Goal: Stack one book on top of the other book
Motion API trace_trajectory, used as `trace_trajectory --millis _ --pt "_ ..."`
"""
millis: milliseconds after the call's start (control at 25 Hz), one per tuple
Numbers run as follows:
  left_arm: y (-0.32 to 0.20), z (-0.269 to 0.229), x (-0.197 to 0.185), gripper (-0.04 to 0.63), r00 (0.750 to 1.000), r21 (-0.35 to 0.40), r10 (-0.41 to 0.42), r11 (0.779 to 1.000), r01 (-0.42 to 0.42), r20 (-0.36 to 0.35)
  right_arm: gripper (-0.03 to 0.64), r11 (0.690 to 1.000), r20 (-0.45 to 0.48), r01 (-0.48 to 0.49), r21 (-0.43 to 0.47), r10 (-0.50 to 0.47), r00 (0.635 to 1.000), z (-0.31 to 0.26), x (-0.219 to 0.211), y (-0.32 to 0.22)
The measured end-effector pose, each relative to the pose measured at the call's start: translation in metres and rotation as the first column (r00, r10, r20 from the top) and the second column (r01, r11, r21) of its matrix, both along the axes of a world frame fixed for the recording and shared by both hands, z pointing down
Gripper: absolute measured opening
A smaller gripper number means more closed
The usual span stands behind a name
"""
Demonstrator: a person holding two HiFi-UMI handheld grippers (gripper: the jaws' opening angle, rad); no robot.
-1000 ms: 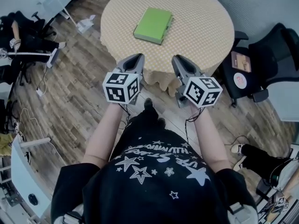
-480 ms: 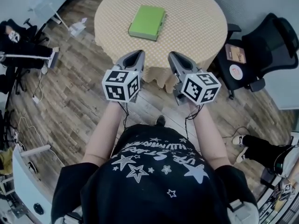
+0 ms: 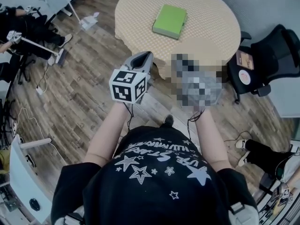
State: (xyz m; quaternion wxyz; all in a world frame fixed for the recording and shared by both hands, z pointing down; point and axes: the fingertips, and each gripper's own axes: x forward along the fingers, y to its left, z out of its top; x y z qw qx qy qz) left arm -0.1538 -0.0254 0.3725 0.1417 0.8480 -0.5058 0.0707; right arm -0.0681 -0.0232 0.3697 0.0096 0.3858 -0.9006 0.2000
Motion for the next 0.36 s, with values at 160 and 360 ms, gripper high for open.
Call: trace_trajectory --millis 160,360 --pt "0.017 -0.002 -0.021 0.015 1.000 0.006 0.006 1.000 -0.006 0.008 0.034 1.000 -0.024 -0.002 0.004 0.002 1.000 0.000 -0.021 0.017" --pt "0.039 0.002 -0.048 0.015 1.000 0.000 0.003 1.000 -0.003 0.029 0.034 1.000 -0.046 -0.017 0.003 0.017 0.999 0.003 -0.045 0.041"
